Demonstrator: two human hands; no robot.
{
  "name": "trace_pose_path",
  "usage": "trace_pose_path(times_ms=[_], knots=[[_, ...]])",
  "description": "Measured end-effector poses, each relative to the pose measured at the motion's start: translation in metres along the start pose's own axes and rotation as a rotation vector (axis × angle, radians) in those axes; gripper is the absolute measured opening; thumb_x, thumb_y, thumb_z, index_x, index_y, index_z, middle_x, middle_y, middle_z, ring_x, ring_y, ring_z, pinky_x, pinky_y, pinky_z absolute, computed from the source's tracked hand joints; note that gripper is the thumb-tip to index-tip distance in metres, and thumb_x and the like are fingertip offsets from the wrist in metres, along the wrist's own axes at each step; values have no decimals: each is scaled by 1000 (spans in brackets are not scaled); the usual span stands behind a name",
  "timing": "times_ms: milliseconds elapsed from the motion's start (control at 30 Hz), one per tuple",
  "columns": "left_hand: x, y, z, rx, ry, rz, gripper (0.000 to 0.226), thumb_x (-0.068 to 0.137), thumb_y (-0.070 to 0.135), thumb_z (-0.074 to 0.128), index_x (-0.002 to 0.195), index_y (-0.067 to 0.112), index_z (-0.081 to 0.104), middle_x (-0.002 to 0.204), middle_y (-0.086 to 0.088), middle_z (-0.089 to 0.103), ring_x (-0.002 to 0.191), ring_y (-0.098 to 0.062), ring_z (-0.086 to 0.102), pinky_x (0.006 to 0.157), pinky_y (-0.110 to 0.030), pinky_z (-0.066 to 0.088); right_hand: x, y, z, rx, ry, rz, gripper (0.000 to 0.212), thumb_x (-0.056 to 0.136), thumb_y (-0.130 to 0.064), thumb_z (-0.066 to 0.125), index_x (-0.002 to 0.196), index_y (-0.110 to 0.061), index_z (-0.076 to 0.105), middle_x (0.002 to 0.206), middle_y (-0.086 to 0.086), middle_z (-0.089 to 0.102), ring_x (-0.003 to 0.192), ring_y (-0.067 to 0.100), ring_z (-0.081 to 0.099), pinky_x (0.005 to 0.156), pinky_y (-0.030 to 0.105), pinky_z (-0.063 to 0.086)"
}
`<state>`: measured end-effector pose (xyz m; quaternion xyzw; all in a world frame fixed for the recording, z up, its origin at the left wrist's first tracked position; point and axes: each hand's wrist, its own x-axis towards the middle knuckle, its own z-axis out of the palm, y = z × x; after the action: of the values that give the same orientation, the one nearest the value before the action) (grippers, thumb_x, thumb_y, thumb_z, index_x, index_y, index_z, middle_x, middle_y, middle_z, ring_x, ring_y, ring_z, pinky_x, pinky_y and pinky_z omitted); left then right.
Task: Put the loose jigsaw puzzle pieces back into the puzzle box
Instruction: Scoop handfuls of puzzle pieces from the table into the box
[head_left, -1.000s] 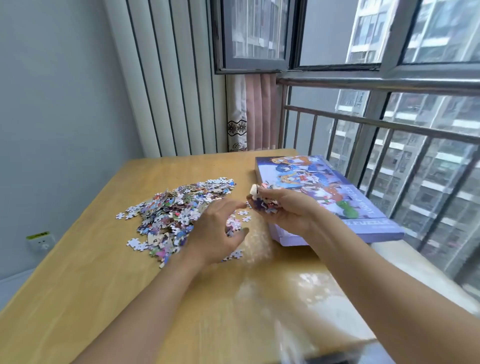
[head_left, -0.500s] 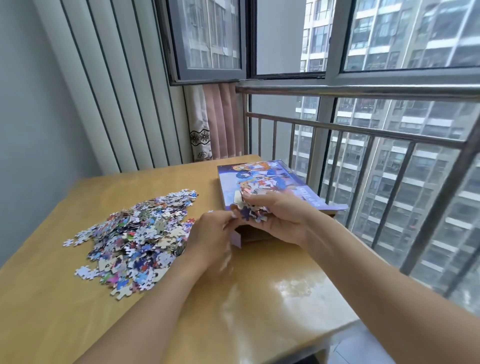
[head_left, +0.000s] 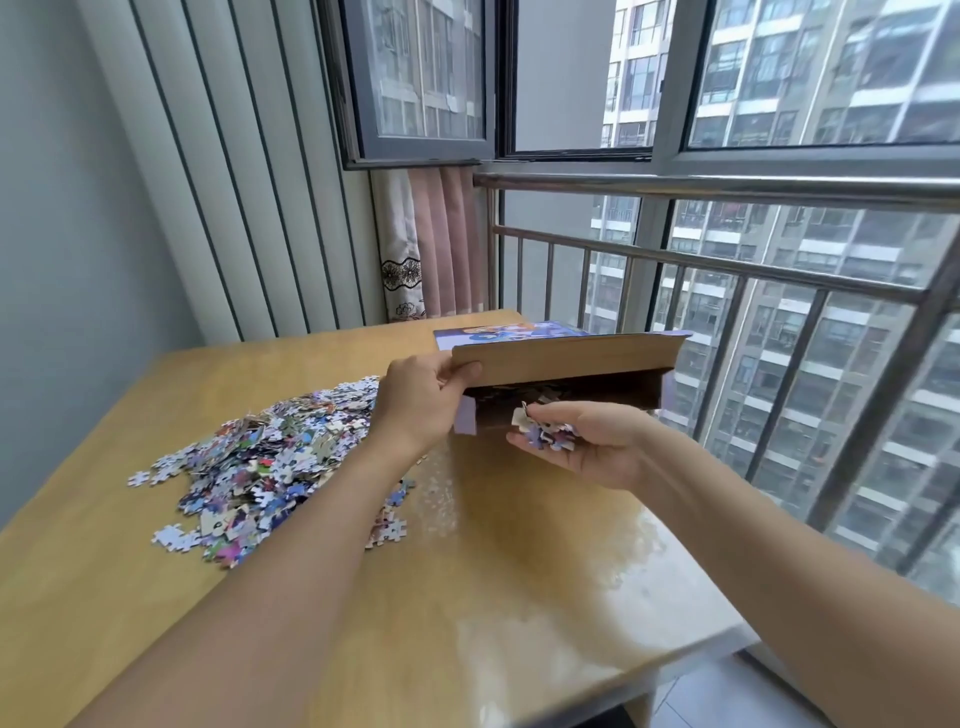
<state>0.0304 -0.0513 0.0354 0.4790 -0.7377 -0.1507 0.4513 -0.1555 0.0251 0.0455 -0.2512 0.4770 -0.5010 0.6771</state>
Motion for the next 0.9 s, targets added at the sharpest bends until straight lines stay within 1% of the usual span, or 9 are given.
trace_pose_path(times_ms=[100,167,333,467,600,667,800,867,900], knots=[[-2,4,0,19,-7,18,27,95,40,65,104,19,79,72,-1,67,70,-24,59,60,-31,38,7,-10,-2,-11,70,-14,28,95,3,62,122,11,57,119,27,64,100,36,69,64,38,64],[-3,4,1,25,-4,38,26,95,40,65,107,21,78,76,-3,72,72,-27,62,60,-32,41,12,-16,-3,-49,111,-25,31,93,4,64,123,10,57,116,28,66,94,38,72,57,35,62],[-1,5,0,14,-7,45,26,95,40,64,110,23,78,80,-3,74,75,-26,65,65,-37,52,18,-21,0,-96,163,-30,34,90,5,67,122,7,55,117,28,64,89,39,73,55,31,61],[-1,6,-2,16,3,55,27,95,43,64,110,26,77,77,-3,73,74,-28,63,64,-36,49,19,-33,1,-106,169,-75,29,91,5,67,117,7,56,113,26,64,93,36,72,67,37,64],[1,7,-5,32,13,57,26,94,45,64,103,26,78,76,-8,72,76,-31,64,66,-39,51,25,-39,-3,-185,157,-69,32,92,8,62,123,10,54,119,27,64,95,34,70,75,38,63],[1,7,-5,19,4,52,26,94,44,65,103,25,79,76,-10,72,76,-32,64,68,-40,52,28,-43,-7,-92,143,-101,39,88,14,56,127,9,52,125,27,61,105,38,66,84,41,61],[0,10,-3,-20,0,39,25,94,43,65,105,25,78,66,-4,68,64,-22,56,60,-31,43,35,-45,-10,252,121,-218,73,62,21,42,132,3,50,132,21,55,116,41,56,97,45,54],[0,11,-2,-29,2,32,23,94,42,65,103,26,78,59,1,63,58,-16,49,55,-26,38,40,-42,-15,299,132,-257,74,60,23,33,130,6,48,131,22,53,118,40,53,107,44,47],[0,11,-2,-31,1,33,22,94,42,65,102,25,79,56,4,59,55,-13,47,54,-25,36,43,-42,-19,267,150,-254,70,65,25,31,130,7,47,131,22,51,121,39,51,110,43,44]])
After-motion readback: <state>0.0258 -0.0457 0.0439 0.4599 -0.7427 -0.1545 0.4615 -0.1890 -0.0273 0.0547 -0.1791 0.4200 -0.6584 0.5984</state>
